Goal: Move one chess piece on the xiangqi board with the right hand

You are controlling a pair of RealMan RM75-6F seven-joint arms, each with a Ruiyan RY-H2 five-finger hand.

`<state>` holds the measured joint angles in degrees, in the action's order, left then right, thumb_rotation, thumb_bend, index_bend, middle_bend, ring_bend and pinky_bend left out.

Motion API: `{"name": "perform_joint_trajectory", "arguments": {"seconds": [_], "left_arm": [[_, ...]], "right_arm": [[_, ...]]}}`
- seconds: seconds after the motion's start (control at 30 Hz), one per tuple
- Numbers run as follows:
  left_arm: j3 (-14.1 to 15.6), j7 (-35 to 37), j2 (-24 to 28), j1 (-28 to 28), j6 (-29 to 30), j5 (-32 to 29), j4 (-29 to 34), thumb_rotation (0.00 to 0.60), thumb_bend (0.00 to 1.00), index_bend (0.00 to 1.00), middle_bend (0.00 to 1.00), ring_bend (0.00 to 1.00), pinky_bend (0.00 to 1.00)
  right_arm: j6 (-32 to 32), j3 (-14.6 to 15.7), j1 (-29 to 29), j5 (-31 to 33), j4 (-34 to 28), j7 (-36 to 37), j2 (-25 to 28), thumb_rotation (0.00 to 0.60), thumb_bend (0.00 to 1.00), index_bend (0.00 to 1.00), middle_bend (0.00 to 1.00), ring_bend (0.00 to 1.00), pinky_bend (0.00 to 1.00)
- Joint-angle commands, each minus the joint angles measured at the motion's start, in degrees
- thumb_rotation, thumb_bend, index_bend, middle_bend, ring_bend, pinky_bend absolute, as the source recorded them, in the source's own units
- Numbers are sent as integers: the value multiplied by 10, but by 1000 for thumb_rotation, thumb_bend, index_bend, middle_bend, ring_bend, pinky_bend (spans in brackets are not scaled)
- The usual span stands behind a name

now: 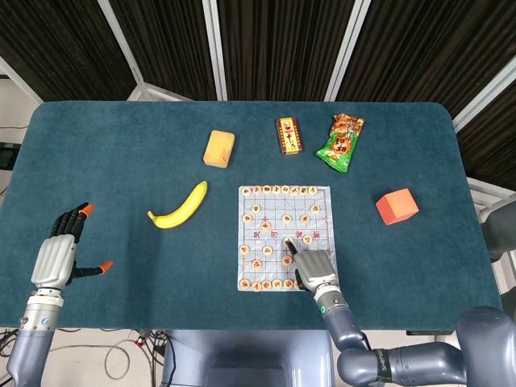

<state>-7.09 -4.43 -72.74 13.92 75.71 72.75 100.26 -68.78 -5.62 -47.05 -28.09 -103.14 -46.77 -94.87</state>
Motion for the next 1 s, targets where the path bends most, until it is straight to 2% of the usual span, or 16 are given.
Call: {"name": "perform_joint_trajectory", "arguments": {"seconds": [0.03,0.2,0.4,0.53,0.6,0.67,0.73,0.83,0.93,1.0], "left_arm": [[0,0,0,0,0,0,0,600,0,0,0,0,0],[0,0,0,0,0,0,0,600,0,0,0,0,0],[1,0,0,0,1,1,-1,600,0,0,0,0,0],[1,0,1,-1,2,3,-1,600,0,0,0,0,0],[2,-1,1,-1,3,4,-1,600,0,0,0,0,0],[3,-1,2,-1,4,6,-2,600,0,0,0,0,0],[4,-3,2,-2,5,9,-2,600,0,0,0,0,0],[5,-5,2,-2,7,12,-3,600,0,0,0,0,0],[7,-9,2,-3,8,16,-4,600,0,0,0,0,0],[9,-13,2,-3,9,18,-5,600,0,0,0,0,0]], "right_arm": [[-2,-1,1,-5,-1,3,0,600,756,41,1000,1000,871],[-9,-2,6,-31,-13,12,3,600,756,2,1000,1000,871],[-33,2,17,-96,-48,28,18,600,756,0,1000,1000,867],[-69,14,35,-157,-88,38,46,600,746,0,943,949,763],[-86,22,49,-187,-111,48,68,600,683,0,873,885,740],[-103,31,64,-218,-131,59,94,600,552,0,785,806,760],[-123,43,83,-250,-151,72,124,600,468,0,711,734,775],[-153,62,117,-302,-175,102,176,600,422,0,580,599,547],[-177,85,151,-351,-187,144,227,600,393,0,408,405,411],[-191,103,177,-384,-189,178,264,600,366,0,287,264,241]]}}
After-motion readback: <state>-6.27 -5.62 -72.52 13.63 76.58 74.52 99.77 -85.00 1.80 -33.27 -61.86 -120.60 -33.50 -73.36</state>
